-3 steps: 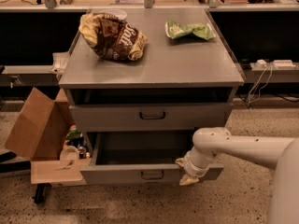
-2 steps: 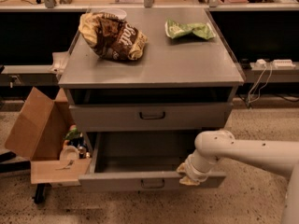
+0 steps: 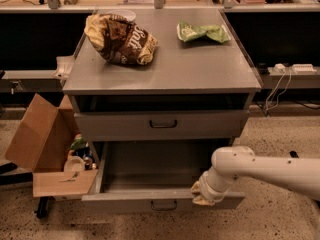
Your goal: Open middle drawer
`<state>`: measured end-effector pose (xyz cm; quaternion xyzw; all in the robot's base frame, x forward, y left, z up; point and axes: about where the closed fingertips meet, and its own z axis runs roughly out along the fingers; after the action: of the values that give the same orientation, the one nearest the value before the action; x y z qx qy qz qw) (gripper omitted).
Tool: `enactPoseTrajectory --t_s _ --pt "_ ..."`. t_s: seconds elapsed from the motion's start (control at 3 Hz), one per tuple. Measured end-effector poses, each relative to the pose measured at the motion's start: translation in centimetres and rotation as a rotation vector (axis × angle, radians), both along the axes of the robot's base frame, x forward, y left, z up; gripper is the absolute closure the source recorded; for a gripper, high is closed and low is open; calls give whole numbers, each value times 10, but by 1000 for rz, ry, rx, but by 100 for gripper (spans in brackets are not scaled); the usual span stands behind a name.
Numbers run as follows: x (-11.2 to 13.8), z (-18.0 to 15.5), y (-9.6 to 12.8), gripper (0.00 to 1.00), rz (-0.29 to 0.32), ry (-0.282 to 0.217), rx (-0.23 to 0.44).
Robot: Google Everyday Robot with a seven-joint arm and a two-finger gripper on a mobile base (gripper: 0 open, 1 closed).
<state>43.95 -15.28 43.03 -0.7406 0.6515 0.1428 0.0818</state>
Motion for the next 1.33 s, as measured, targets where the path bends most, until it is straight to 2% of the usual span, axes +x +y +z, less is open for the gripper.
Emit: enactPoseTrajectory --t_s 0.33,0.67,1.0,1.33 --pt "0 3 0 100 -1 1 2" --pt "-22 -1 0 100 -19 19 28" --pt "-21 3 0 83 -19 19 28" --pt "-21 3 0 59 -19 19 28"
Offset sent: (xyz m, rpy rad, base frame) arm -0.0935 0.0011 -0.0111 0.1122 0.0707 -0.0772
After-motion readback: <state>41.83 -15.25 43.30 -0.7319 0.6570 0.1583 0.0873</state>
